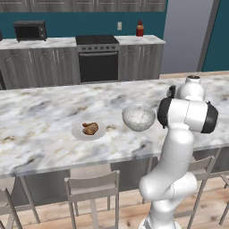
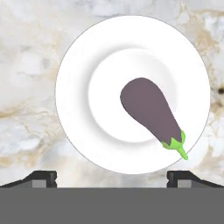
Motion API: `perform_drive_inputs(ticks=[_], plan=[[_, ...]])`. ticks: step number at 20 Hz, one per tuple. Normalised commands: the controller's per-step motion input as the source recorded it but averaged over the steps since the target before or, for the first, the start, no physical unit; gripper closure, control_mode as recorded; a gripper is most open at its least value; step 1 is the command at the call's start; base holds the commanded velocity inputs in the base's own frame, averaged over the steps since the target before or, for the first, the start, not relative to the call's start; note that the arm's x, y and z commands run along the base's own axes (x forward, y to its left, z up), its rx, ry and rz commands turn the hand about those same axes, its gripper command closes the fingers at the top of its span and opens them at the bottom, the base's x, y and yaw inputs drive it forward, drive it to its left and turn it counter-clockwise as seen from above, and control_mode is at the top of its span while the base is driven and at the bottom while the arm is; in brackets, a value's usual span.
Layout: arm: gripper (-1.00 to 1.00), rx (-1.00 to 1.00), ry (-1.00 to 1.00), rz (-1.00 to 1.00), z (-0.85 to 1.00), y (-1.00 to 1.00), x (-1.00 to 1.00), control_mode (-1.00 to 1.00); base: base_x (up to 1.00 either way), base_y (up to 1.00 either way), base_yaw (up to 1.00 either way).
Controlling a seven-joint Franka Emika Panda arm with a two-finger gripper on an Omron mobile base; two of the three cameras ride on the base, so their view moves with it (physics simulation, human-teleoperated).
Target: Pick the chicken drumstick and eggplant from their plates and place them in the bowl. Then put the bowl in the fridge.
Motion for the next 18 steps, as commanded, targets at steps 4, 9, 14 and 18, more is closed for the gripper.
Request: perform_drive_inputs(ticks=[4,9,14,18], plan=[[-1.00,0.00,0.00,0.00,-0.24,-0.04,0.17,-1.00,0.00,0.00,0.00],[-1.00,0.00,0.00,0.00,-0.28,-0.01,0.09,-1.00,0.00,0.00,0.00],[-1.00,0.00,-0.01,0.00,-0.32,0.00,0.12,-1.00,0.00,0.00,0.00],[-1.00,0.00,-0.06,0.00,-0.27,0.00,0.07,-1.00,0.00,0.00,0.00]])
